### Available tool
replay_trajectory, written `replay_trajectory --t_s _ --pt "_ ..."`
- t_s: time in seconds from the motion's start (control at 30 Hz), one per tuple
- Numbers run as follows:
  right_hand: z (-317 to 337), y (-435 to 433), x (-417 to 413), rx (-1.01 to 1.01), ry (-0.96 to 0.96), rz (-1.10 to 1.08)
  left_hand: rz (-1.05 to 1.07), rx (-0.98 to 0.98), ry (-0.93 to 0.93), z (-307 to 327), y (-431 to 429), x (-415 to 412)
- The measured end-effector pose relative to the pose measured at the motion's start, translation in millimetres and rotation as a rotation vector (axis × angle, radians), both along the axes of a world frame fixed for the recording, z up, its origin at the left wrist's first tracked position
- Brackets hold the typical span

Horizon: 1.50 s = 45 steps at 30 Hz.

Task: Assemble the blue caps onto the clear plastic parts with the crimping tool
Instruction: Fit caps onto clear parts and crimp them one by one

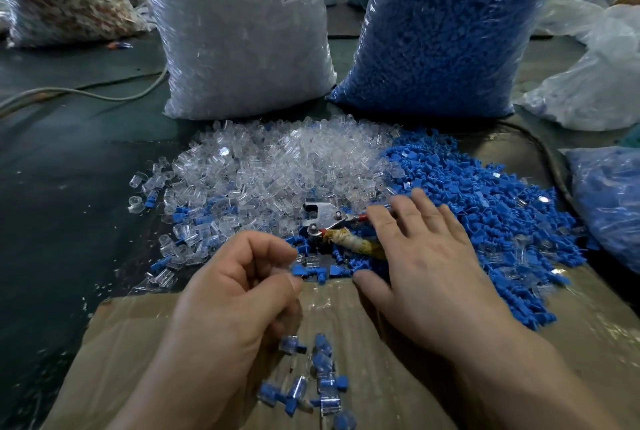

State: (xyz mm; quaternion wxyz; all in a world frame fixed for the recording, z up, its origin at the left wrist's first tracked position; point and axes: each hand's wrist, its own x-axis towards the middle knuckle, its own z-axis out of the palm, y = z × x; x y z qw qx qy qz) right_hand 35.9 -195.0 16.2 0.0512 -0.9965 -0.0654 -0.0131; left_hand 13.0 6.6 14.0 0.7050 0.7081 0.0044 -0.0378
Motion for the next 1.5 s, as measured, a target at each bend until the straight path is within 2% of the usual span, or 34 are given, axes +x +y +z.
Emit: replay_trajectory --t_s 0.13,0.4,0.47,0.57,0.67,0.93,1.4,1.5 --pt "3.2 -4.0 1.0 -0.03 0.009 0.016 0.023 -0.064 0.039 6.2 -4.0 -2.7" --pt "8.8 0.7 4.3 0.014 -0.047 0.024 0.032 -0.067 0.082 9.8 -4.0 -2.7" --pt "9.9 0.5 3.3 0.065 -0.094 0.002 0.039 -0.054 0.084 7.3 -1.9 -1.5" --pt "15.0 -0.8 -2.1 0.256 -0.237 -0.011 0.049 -0.029 0.07 1.0 2.5 1.4" --pt "22.9 0.7 -9.0 0.372 -0.33 0.042 0.058 -0.11 0.078 -2.8 3.9 2.9" --pt "29.4 7.5 -20.9 0.149 -0.14 0.234 0.121 -0.159 -0.073 -3.2 6.7 8.2" --pt "30.9 2.3 -21.2 0.18 -0.014 0.296 0.086 -0.065 -0.135 0.3 8.1 7.4" --pt "32.4 2.6 -22.1 0.189 -0.037 0.285 0.093 -0.051 -0.136 1.8 7.4 6.9"
